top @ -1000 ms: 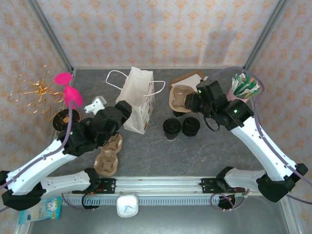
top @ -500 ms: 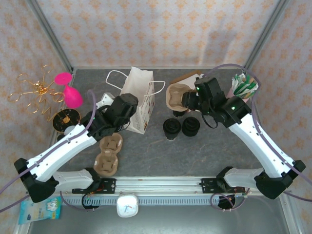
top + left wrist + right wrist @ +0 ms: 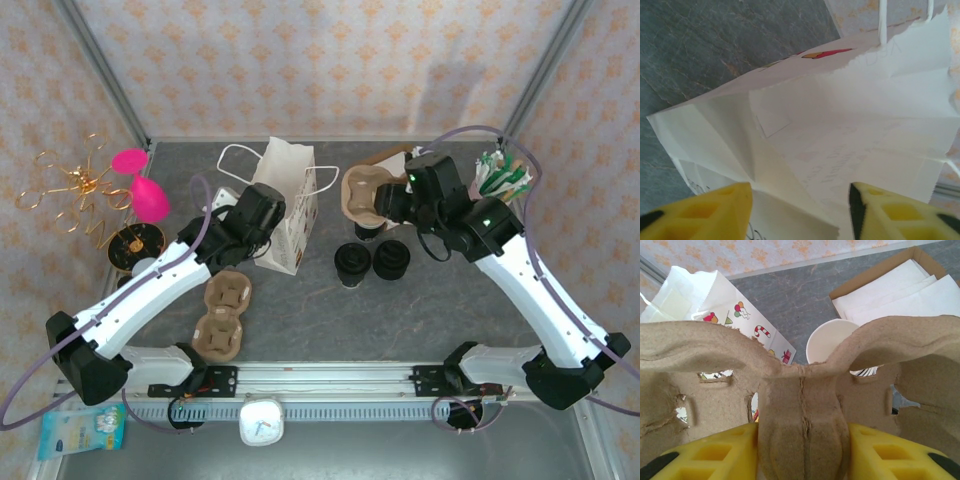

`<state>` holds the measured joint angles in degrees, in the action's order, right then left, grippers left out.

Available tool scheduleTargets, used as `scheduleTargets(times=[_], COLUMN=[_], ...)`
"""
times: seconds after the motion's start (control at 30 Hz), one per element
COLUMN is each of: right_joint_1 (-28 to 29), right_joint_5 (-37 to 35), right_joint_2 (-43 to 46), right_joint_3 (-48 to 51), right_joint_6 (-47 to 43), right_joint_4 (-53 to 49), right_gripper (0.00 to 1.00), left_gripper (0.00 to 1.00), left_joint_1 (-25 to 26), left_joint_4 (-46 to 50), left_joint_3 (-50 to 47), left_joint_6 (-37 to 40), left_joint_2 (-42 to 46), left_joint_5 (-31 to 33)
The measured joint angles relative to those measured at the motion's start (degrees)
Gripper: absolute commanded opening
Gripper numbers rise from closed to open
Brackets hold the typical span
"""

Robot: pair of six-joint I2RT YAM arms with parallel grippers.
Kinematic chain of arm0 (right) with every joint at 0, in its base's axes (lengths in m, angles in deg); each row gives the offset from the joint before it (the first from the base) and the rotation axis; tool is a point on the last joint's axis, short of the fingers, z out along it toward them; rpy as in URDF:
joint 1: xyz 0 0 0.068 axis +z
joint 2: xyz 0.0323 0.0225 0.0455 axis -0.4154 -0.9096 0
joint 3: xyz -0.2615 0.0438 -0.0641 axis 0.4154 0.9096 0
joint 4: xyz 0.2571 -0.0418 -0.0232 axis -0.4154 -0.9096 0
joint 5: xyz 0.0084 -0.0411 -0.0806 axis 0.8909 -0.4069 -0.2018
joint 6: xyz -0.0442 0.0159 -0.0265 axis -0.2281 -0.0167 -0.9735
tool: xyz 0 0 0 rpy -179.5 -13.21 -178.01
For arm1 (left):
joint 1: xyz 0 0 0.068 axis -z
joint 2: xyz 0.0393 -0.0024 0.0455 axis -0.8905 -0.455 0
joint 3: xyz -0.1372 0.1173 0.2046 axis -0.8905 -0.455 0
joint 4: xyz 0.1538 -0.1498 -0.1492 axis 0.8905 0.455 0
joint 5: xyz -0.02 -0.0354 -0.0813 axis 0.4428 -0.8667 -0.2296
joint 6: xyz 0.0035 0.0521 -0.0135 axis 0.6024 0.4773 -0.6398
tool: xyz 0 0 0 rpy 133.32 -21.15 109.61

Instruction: Pack the takeout coffee

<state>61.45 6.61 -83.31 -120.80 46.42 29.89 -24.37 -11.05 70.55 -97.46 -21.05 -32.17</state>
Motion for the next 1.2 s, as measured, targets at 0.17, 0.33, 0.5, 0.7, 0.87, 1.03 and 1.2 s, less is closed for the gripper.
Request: scheduleTargets(times=[0.17,0.33,0.5,0.7,0.87,1.03,1.2], right_joint_1=[0.0,0.0,0.0,0.0,0.0,0.0,0.0], right_joint_5=[0.0,0.1,0.2,0.5,1.5,2.9,4.8], right_joint_2=[0.0,0.0,0.0,0.0,-0.1,-0.6,-1.2], right_joint_3=[-1.5,-2.5,-4.0,-5.5,-6.7,-7.6,-7.9], right_joint_6=[-1.0,-1.8,-2.6,-3.2,-3.9,-4.5,-5.2], right_joint_4=[-0.4,-0.9,-2.0,-2.8,-3.6,-4.2,-4.9], right_gripper=[0.46,0.46,0.46,0.46,0.46,0.46,0.46], left_gripper=[0.31,0.19,0.1,0.03,0.01,0.0,0.0], left_joint_1=[0.0,-0.1,-0.1,0.3,3.6,9.0,14.4], left_joint_4=[2.4,6.2,9.4,12.1,17.4,21.2,22.0], left_joint_3=[0.5,2.3,2.6,3.1,6.3,6.5,6.4], left_joint_6=[1.0,2.8,4.3,4.8,3.8,0.2,-6.4], left_joint_2=[0.2,1.3,2.7,4.4,5.8,8.4,9.9], left_joint_5=[-0.1,-0.2,-2.0,-5.6,-6.3,-6.6,-5.7])
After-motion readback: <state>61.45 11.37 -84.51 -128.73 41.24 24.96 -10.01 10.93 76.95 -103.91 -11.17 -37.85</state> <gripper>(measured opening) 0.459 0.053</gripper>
